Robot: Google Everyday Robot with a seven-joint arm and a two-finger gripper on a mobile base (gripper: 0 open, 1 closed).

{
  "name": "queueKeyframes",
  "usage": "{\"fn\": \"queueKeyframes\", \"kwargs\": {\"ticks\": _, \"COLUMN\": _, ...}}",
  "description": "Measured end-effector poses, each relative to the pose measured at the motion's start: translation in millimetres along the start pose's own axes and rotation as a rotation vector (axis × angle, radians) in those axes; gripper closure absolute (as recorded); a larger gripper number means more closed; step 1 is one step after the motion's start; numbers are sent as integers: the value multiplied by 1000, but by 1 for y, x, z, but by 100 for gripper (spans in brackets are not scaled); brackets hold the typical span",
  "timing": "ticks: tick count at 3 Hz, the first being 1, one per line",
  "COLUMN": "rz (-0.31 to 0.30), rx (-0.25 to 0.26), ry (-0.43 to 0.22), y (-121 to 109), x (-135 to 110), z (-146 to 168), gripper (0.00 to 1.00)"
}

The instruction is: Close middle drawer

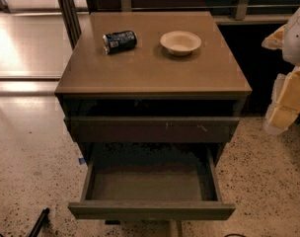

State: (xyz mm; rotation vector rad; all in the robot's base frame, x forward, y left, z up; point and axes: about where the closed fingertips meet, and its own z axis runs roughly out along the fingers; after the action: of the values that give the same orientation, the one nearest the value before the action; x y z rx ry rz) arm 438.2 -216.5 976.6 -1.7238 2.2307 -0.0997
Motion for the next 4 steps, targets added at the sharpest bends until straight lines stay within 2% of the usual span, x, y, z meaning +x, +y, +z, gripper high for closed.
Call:
{"fn": "queueKeyframes", "kwargs": {"ticks": 1, "rz": 0, "rx": 0, "ry": 0, "y": 0, "x": 0, "z": 0, "gripper": 0}}
{"fn": "queueKeyframes", "kwargs": {"ticks": 2, "rz": -4, "rx": 21, "ry": -37, "y": 2, "x": -1, "z": 1, "gripper": 0}}
{"fn": "queueKeyframes", "kwargs": {"ticks": 3, "rz": -23, "rx": 15, "ry": -139, "y": 22, "x": 6, "z": 28, "gripper": 0}}
{"fn": "queueKeyframes", "kwargs": {"ticks": 4, "rz": 59, "rx": -33, "ry": -302, "y": 47, "x": 26, "z": 96, "gripper": 0}}
